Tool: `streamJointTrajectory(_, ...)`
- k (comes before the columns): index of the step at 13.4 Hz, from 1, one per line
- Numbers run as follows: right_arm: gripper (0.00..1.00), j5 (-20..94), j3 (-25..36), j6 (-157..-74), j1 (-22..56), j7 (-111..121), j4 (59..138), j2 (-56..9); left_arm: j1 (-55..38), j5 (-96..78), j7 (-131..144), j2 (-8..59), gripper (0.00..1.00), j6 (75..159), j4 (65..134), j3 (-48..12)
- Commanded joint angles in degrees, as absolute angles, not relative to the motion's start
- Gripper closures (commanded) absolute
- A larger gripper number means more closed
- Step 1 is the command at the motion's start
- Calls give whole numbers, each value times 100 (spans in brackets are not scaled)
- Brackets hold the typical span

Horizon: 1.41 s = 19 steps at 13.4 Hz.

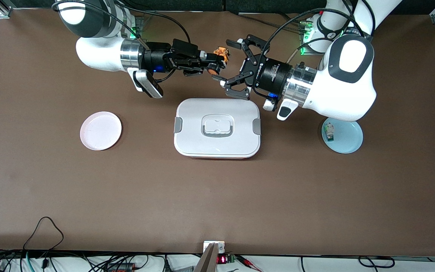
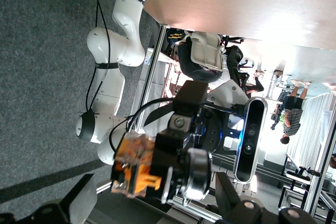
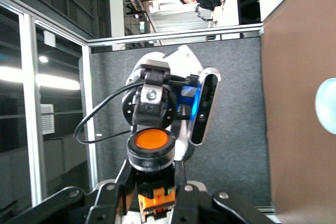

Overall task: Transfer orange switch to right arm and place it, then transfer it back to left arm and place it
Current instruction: 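Open the left gripper and pull it back from the switch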

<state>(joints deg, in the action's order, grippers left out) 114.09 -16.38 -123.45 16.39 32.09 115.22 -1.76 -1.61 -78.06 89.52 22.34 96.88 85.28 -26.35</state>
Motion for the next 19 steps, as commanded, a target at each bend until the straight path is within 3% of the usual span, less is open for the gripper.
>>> streamJointTrajectory(1, 74, 11198, -1670, -12410, 1538, 3243, 11514, -70, -176, -7893, 9044, 2303, 1, 9694, 8394, -2628)
streamJointTrajectory(6, 74, 10732, -1661, -12401, 1450, 3217, 11575, -35, 9, -7657, 8861, 2268, 1, 9511, 8359, -2593)
streamJointTrajectory(8, 74, 10539, -1661, -12401, 1415, 3208, 11575, -35, 35, -7113, 8605, 2276, 1, 9230, 8043, -2602)
streamJointTrajectory(14, 74, 8906, -1661, -12358, 1108, 3199, 11531, -88, 53, -4848, 6826, 2057, 1, 7738, 7445, -2698)
streamJointTrajectory(19, 74, 6887, -1661, -12296, 818, 3243, 11531, -114, 596, -2693, 3645, 1521, 1, 6523, 7436, -2654)
